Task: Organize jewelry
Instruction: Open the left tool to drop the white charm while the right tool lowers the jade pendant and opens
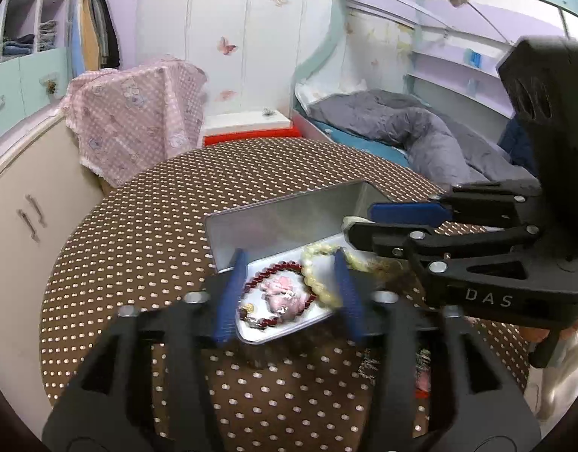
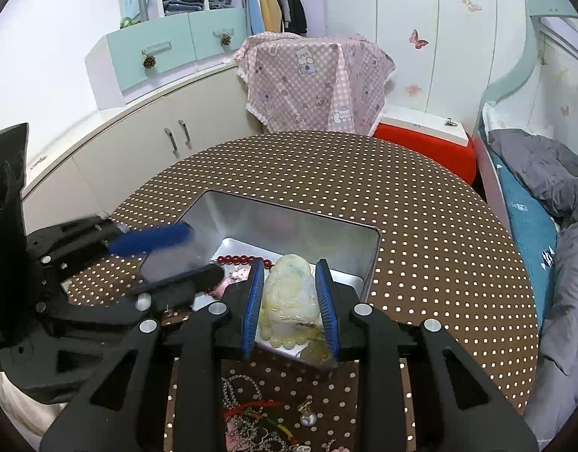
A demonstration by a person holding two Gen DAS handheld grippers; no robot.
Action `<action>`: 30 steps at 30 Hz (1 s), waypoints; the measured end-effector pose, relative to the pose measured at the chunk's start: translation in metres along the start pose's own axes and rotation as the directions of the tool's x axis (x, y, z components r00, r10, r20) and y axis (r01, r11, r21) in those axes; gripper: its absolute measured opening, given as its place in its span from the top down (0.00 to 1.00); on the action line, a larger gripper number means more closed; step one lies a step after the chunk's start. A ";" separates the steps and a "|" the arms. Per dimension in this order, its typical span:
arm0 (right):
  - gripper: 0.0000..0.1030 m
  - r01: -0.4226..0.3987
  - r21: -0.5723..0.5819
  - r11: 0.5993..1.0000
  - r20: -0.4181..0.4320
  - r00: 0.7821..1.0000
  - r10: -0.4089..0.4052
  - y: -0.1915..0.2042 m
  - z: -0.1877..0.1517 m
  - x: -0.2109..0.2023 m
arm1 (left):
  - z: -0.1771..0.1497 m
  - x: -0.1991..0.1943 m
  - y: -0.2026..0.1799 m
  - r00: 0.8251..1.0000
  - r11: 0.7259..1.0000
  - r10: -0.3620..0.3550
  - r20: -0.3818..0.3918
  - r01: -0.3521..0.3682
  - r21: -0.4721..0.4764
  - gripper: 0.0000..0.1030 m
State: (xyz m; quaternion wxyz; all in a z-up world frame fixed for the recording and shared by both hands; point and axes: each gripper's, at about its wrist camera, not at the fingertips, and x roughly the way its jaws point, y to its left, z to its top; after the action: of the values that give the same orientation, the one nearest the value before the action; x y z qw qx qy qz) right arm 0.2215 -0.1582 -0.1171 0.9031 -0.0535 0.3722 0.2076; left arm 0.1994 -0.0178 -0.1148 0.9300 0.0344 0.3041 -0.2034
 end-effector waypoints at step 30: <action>0.67 0.017 0.021 1.000 0.011 1.000 -0.018 -0.006 -0.002 -0.010 | 0.004 -0.006 0.001 1.000 1.000 0.014 0.023 -0.013 -0.020 0.47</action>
State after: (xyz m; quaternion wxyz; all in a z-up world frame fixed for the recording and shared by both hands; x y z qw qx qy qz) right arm 0.2163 -0.1671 -0.1125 0.9074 -0.0460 0.3690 0.1960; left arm 0.1974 -0.0155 -0.1083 0.9351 0.0249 0.2952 -0.1944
